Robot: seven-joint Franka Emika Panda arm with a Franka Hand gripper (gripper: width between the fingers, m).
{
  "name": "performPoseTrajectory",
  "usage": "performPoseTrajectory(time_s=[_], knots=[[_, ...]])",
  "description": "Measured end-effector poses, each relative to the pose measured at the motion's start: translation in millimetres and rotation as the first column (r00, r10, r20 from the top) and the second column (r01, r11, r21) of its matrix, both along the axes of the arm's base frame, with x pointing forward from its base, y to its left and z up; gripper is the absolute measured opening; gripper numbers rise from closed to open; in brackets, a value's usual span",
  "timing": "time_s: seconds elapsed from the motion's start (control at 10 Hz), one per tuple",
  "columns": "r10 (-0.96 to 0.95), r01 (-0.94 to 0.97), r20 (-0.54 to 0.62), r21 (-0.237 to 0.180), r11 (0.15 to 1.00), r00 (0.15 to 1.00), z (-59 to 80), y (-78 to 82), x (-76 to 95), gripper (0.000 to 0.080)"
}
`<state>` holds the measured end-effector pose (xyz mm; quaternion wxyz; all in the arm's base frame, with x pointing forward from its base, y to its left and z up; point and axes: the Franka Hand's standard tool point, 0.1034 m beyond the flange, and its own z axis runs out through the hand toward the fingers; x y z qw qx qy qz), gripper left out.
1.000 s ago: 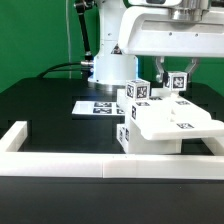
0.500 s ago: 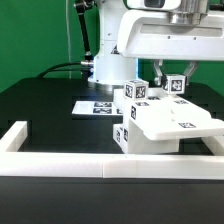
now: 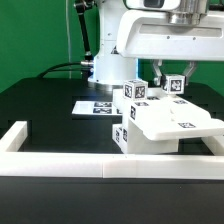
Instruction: Assemble chair
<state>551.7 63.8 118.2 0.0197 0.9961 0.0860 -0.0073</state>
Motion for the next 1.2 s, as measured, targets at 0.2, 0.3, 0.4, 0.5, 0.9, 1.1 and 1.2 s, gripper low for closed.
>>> performPoseTrajectory(time_s=[0.2, 0.3, 0.4, 0.5, 0.9, 1.1, 1.2], knots=[[-0.001, 0.001, 0.000, 0.000, 1.000, 1.000, 0.0, -0.5, 0.1, 0.0287], [-0.001, 0.001, 0.001, 0.000, 1.000, 1.000, 0.0, -0.4, 0.1, 0.0287], [-0.001, 0.001, 0.001, 0.000, 1.000, 1.000, 0.1, -0.6, 0.2, 0.0287], [-0.001, 0.001, 0.001, 0.000, 1.000, 1.000, 0.1, -0.6, 0.2, 0.0287], [-0.013, 0.013, 0.001, 0.000, 1.000, 1.000, 0.1, -0.6, 0.2, 0.0287], [-0.017, 0.017, 0.001, 0.000, 1.000, 1.000, 0.1, -0.6, 0.2, 0.0287], [-0.067, 0.067, 0.003, 0.000, 0.998, 0.998, 0.0, -0.5, 0.2, 0.0287]])
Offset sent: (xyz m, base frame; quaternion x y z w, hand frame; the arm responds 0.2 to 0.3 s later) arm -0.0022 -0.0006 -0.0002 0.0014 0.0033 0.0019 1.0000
